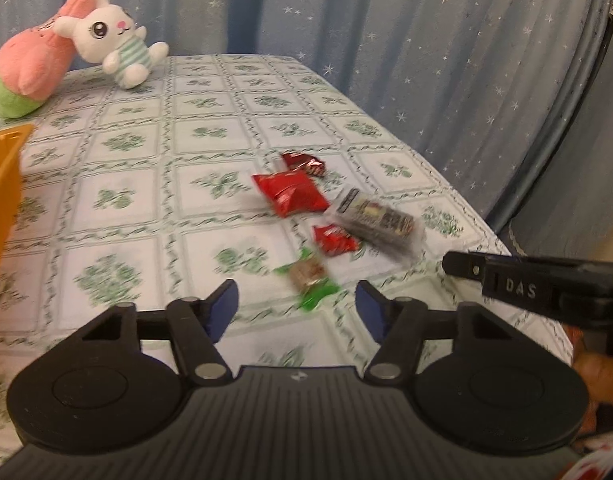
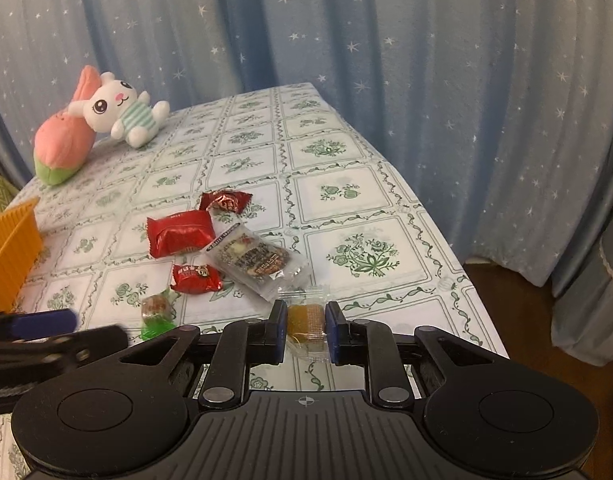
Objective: Organize snacks
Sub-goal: 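Grasp the small caramel square with the right tool while the left grasps a green-wrapped candy, then carry both held candies over the orange tray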
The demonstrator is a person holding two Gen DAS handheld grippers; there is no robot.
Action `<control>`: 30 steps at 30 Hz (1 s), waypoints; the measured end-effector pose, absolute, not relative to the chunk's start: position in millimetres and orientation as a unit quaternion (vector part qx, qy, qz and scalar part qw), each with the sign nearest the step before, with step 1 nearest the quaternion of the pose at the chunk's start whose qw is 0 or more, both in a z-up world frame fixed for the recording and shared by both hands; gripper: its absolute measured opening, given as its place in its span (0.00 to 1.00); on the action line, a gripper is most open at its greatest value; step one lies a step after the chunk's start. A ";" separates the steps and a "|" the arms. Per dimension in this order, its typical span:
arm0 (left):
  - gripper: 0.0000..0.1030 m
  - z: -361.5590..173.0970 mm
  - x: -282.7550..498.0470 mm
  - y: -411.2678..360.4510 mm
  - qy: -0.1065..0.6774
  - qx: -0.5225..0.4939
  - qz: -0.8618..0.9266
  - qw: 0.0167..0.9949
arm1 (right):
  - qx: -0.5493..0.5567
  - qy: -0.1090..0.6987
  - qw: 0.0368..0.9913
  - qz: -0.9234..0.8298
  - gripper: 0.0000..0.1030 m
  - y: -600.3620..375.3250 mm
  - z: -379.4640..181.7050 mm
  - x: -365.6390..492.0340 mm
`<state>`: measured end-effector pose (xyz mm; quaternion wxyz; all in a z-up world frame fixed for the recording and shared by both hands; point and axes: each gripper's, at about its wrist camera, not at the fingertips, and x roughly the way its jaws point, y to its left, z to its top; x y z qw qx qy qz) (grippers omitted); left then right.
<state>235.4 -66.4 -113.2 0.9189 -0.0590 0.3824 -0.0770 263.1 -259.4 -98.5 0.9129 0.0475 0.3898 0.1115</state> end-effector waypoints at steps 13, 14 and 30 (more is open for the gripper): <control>0.28 -135.3 256.0 -88.5 0.376 -0.039 -0.055 0.924 | 0.044 0.389 0.915 0.097 0.20 -263.4 -99.0 264.4; 0.24 -135.3 256.2 -88.5 0.376 -0.035 -0.054 0.924 | 0.043 0.389 0.915 0.098 0.20 -263.1 -99.0 264.3; 0.21 -103.4 197.0 -51.7 0.381 -0.044 -0.036 0.923 | 0.030 0.372 0.920 0.122 0.20 -245.5 -89.3 244.9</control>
